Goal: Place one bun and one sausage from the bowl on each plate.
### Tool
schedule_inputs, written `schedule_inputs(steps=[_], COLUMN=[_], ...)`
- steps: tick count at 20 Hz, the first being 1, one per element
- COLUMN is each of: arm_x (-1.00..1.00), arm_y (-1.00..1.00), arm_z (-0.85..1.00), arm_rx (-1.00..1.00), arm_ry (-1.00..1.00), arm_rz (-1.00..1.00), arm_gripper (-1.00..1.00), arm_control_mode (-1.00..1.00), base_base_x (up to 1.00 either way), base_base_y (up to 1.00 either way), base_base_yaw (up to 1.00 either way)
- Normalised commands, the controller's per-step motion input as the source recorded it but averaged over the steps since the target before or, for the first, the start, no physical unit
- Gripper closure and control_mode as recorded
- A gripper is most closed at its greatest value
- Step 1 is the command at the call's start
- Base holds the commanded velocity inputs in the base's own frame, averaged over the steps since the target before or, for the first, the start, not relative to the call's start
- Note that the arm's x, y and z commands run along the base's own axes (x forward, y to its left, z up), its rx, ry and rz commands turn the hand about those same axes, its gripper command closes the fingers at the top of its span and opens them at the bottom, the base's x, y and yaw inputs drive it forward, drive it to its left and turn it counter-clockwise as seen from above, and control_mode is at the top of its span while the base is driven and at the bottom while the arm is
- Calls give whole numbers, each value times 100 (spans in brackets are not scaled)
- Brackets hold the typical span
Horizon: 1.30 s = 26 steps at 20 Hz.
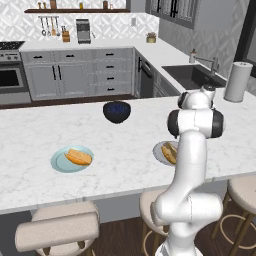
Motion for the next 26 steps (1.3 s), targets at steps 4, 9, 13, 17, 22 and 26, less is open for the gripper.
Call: schedule_inputs(steps=[4, 9, 13, 17, 22, 26], arm_x=[-1, -43, -65, -42, -30, -38], arm_y=[-1, 3, 22, 55, 98, 100], arm_z=[-24, 28, 94, 91, 43, 3], arm_rx=[1, 1, 0, 0, 0, 0], arm_ry=[0, -7, -9, -5, 0, 0], arm_rz=[0, 0, 0, 1, 16, 26], arm_gripper=[100, 100, 100, 100, 100, 100], arm_control_mode=[-100, -100, -100, -100, -100, -100], base_base_x=[0, 0, 0, 0, 0, 0], base_base_y=[0, 0, 0, 0, 0, 0], base_base_yaw=[0, 0, 0, 0, 0, 0])
